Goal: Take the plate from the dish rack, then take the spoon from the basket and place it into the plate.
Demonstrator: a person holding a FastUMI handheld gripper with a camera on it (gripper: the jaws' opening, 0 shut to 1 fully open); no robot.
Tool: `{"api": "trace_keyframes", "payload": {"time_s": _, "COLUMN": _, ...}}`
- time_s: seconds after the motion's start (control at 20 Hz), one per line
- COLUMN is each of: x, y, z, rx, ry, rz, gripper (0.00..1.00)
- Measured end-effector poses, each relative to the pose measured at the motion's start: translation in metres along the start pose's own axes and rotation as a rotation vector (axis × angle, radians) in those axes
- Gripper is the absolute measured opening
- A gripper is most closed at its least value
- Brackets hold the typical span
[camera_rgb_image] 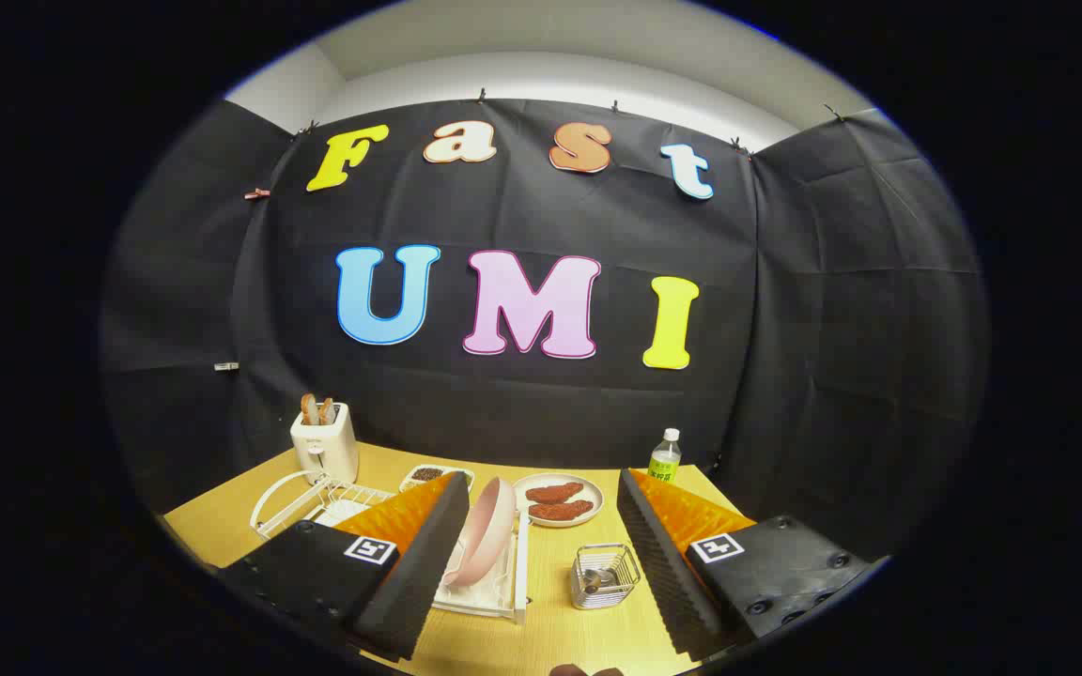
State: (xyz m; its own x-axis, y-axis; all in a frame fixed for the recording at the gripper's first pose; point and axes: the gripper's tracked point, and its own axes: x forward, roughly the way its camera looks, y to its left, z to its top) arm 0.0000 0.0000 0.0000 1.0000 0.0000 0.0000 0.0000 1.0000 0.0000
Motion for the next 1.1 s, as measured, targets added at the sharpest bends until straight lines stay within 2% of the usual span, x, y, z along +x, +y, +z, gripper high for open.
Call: {"api": "trace_keyframes", "payload": {"time_s": 1.1, "x": -0.002, "y": 0.027, "z": -0.008, "rx": -0.025, "ry": 0.043, "rz": -0.053, "gripper": 0.97}}
